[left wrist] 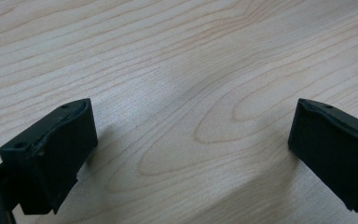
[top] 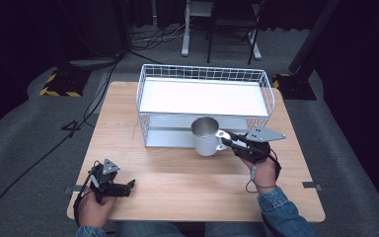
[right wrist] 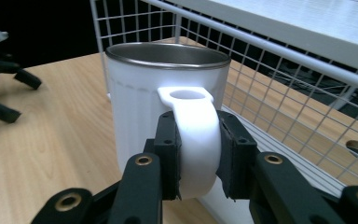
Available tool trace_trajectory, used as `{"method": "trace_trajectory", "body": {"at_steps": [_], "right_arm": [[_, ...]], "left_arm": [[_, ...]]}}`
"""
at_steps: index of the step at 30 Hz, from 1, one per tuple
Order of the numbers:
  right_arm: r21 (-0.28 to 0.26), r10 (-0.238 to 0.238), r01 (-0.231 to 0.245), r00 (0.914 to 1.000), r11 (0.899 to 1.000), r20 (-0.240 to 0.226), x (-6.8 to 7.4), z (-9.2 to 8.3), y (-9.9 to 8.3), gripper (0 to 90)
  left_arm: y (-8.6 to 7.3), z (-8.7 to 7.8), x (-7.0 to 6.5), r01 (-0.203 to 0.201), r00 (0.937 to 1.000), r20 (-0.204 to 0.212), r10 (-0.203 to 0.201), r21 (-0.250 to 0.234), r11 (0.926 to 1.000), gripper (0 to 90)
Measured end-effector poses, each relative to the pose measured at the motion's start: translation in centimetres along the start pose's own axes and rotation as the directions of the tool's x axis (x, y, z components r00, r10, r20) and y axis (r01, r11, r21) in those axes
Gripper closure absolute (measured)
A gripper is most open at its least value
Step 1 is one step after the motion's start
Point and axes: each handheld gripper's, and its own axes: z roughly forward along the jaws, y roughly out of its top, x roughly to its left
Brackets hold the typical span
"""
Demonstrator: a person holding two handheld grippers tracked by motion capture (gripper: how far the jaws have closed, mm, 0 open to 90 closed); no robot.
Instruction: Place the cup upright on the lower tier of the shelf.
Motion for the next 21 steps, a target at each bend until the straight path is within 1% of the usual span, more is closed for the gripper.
{"method": "trace_trajectory", "body": {"at_steps": [1,2,3,5,6,9,13,14,15,16,18,20,21], "right_arm": [[-0.003,0.013,-0.012,0.9997,1.0,0.022,-0.3,0.4,0.1,72.4],[-0.003,0.013,-0.012,0.9997,1.0,0.022,-0.3,0.4,0.1,72.4],[-0.006,0.019,-0.019,0.999,1.0,0.042,-0.5,0.8,0.1,72.4],[-0.006,0.025,-0.024,0.9985,1.0,0.049,-0.6,1.0,0.1,72.4],[-0.008,0.033,-0.033,0.9977,0.999,0.059,-0.7,1.2,0.1,72.4],[-0.01,0.035,-0.034,0.9955,0.999,0.088,-0.9,1.9,0.0,72.4],[-0.009,0.036,-0.036,0.9899,0.999,0.137,-1.2,3.1,-0.1,72.4],[-0.009,0.036,-0.036,0.9899,0.999,0.137,-1.2,3.1,-0.1,72.4],[-0.004,0.037,-0.037,0.9878,0.999,0.151,-1.4,3.5,-0.2,72.3],[-0.004,0.037,-0.037,0.9878,0.999,0.151,-1.4,3.5,-0.2,72.3],[-0.007,0.027,-0.026,0.9841,1.0,0.176,-1.4,4.0,-0.4,72.4],[-0.011,0.031,-0.03,0.9814,0.999,0.189,-1.4,4.4,-0.5,72.3],[-0.013,0.038,-0.036,0.9786,0.999,0.202,-1.4,4.8,-0.5,72.3]], "left_arm": [[0.0,0.0,0.0,0.002,1.0,0.0,-0.002,-0.001,1.0,1.4],[0.0,0.0,0.0,0.002,1.0,0.0,-0.002,-0.001,1.0,1.4],[0.0,0.0,0.0,0.003,1.0,0.0,-0.003,-0.001,1.0,1.4],[0.1,0.0,0.0,0.003,1.0,-0.002,-0.003,0.003,1.0,1.4],[0.1,0.1,0.0,0.004,1.0,-0.003,-0.004,0.003,1.0,1.4],[0.1,0.1,0.0,0.005,1.0,-0.005,-0.005,0.0,1.0,1.4],[0.2,0.1,0.1,0.004,1.0,-0.003,-0.004,0.0,1.0,1.4],[0.2,0.1,0.1,0.005,1.0,-0.001,-0.005,0.0,1.0,1.4],[0.2,0.1,0.1,0.004,1.0,0.0,-0.004,0.001,1.0,1.4],[0.2,0.1,0.1,0.004,1.0,0.0,-0.004,0.001,1.0,1.4],[0.2,0.1,0.1,0.004,1.0,-0.001,-0.004,0.0,1.0,1.4],[0.2,0.2,0.1,0.005,1.0,-0.001,-0.005,0.0,1.0,1.4],[0.2,0.2,0.1,0.005,1.0,-0.001,-0.005,0.0,1.0,1.4]]}}
